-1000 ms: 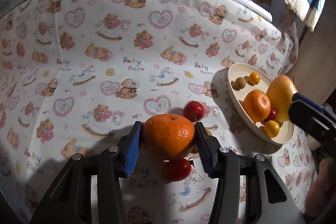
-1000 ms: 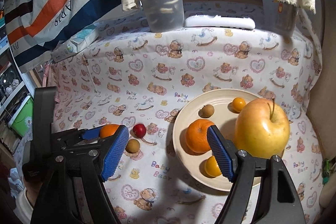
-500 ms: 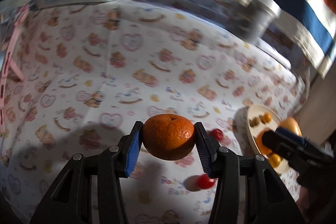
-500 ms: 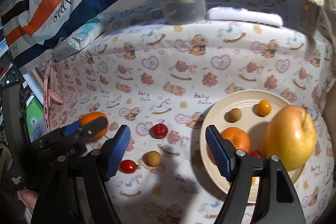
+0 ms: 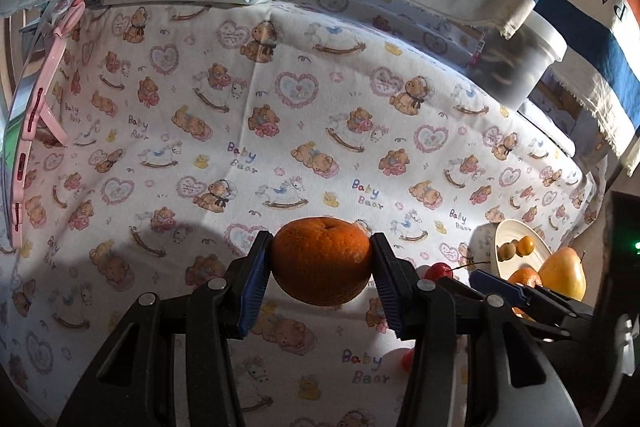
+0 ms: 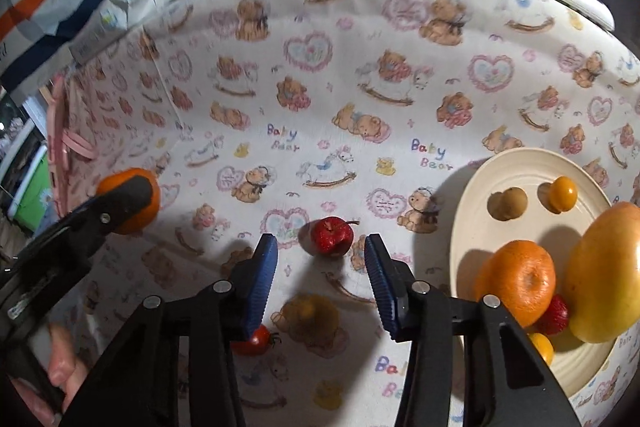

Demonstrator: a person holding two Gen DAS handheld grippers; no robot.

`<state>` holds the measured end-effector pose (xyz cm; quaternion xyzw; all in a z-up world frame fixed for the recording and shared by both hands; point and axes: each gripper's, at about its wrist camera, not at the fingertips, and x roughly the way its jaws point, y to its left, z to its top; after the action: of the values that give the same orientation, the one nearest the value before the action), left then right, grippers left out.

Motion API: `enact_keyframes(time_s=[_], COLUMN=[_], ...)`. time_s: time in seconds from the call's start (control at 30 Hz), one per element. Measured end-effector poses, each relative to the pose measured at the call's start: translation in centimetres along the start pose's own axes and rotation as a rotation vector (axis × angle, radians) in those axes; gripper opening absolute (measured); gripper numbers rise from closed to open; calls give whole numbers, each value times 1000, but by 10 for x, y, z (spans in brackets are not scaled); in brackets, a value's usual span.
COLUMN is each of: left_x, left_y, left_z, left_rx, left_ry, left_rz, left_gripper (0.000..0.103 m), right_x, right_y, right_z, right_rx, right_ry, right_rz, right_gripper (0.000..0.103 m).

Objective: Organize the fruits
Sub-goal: 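Lift the large orange with the left tool while the right tool grasps the small red apple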

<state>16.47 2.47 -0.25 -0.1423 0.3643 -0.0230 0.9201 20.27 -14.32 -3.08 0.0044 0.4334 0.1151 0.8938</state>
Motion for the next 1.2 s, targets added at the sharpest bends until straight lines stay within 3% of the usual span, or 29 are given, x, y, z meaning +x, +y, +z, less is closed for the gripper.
enact_keyframes(time_s=[0.17, 0.37, 0.63, 1.2], left_x=[5, 5, 6, 11], left_y=[0, 4, 4, -9], left_z=[-1, -1, -1, -7], left_rx=[1, -11, -8, 63], left_ry=[18, 18, 19, 27], left_rz=[-2, 3, 10, 11], left_gripper=[48, 48, 48, 48], right_x=[12, 22, 28, -22], right_y=[7, 7, 7, -12], right_z=[3, 7, 9, -17], right_rx=[-32, -34, -37, -65], right_ry=[8, 1, -1, -33], right_rz=[-34, -62, -70, -32], right_gripper=[41, 40, 28, 28])
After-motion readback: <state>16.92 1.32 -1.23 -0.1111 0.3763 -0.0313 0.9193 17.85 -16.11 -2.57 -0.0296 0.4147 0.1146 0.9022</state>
